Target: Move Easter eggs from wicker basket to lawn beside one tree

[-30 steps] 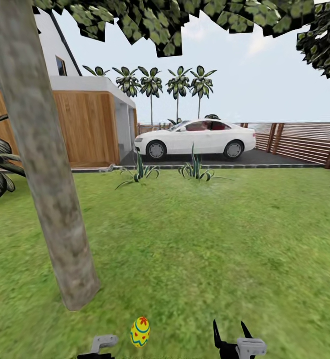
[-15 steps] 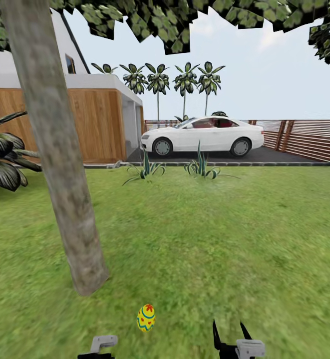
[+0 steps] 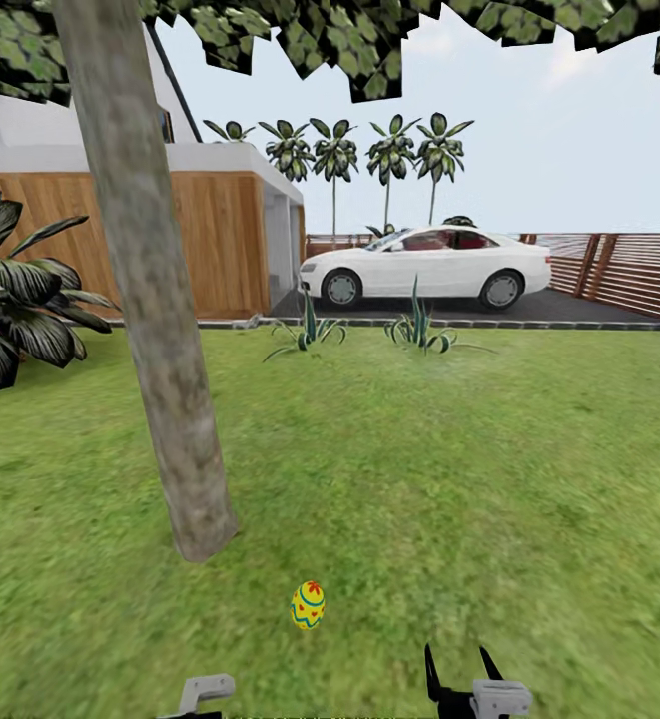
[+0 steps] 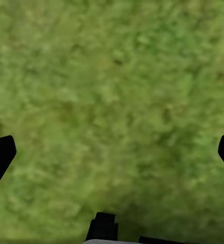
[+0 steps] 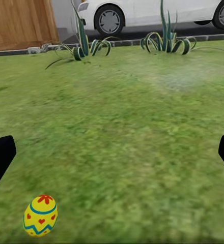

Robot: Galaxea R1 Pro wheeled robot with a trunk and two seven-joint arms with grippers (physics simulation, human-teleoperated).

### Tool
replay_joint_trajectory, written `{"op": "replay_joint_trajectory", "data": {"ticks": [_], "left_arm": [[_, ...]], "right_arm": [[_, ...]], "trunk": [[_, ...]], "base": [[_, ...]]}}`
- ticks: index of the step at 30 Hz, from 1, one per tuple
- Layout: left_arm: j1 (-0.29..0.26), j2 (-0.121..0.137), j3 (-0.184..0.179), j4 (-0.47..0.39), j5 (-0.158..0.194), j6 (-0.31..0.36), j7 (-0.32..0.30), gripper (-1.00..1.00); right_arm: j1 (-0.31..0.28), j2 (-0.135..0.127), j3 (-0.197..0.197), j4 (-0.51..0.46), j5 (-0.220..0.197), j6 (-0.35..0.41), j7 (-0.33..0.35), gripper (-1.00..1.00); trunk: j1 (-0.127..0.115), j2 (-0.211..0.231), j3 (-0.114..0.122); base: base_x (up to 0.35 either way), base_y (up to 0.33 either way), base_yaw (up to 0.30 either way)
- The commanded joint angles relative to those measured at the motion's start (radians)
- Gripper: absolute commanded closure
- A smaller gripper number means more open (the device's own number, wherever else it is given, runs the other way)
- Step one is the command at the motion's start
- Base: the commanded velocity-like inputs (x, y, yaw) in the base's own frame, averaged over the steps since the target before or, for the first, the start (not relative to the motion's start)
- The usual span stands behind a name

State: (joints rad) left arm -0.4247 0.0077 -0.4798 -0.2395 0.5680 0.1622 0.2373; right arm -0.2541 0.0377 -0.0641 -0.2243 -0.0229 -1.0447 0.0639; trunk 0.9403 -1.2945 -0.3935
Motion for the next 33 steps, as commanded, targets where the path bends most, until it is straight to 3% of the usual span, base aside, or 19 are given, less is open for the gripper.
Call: {"op": "replay_joint_trajectory", "data": {"ticks": [1,21,33], "left_arm": [[0.001,0.001,-0.008,-0.003,0.007,0.003,0.006,-1.00],[0.006,0.001,-0.007,-0.003,0.009,-0.006,0.005,-1.00],[0.006,0.001,-0.008,-0.002,0.009,-0.007,0.005,-1.00]], "right_arm": [[-0.001,0.001,-0.006,0.000,-0.002,-0.003,0.007,-1.00],[-0.001,0.002,-0.003,0.028,0.001,-0.003,0.008,-1.00],[0.000,0.000,-0.004,0.068,0.001,-0.003,0.010,-1.00]], "trunk": [[-0.004,0.007,0.001],[-0.081,0.147,0.034],[-0.127,0.231,0.068]], "base": [[-0.021,0.000,0.128],[-0.003,0.000,0.126],[0.000,0.000,0.024]]}}
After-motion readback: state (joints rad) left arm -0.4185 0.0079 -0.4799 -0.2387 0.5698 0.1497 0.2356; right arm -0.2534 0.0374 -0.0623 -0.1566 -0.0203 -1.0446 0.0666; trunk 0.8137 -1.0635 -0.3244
